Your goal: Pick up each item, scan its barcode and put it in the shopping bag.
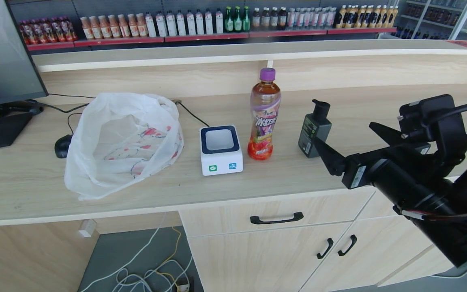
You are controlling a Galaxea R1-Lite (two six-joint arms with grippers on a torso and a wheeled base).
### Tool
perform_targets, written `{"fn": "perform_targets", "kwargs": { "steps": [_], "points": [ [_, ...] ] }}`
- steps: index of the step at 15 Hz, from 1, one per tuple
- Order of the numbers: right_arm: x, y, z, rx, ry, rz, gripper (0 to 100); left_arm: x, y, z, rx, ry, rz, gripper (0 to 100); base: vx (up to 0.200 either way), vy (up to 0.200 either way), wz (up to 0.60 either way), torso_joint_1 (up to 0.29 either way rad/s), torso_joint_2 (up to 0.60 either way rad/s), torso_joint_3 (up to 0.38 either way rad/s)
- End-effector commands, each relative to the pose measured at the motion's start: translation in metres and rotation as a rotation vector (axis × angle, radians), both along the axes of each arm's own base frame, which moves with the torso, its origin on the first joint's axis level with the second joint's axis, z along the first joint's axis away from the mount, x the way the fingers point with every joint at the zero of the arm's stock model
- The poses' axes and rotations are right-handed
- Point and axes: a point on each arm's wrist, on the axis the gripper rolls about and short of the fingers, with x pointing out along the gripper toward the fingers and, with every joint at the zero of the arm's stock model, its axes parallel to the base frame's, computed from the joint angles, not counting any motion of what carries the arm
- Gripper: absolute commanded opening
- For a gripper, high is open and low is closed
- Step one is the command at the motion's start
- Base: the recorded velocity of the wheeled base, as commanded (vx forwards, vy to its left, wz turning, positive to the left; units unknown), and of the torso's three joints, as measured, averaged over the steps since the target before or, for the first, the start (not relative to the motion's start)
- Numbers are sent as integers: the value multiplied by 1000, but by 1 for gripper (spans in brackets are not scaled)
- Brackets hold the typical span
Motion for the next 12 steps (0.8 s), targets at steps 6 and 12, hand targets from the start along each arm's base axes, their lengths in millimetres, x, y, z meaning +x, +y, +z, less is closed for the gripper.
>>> {"fn": "perform_targets", "kwargs": {
  "steps": [6, 12],
  "points": [
    [20, 40, -36, 14, 50, 42, 100, 0, 0, 0, 0, 0, 1, 100, 0, 0, 0, 0, 0, 0],
    [51, 68, -36, 64, 28, 51, 100, 0, 0, 0, 0, 0, 1, 100, 0, 0, 0, 0, 0, 0]
  ]
}}
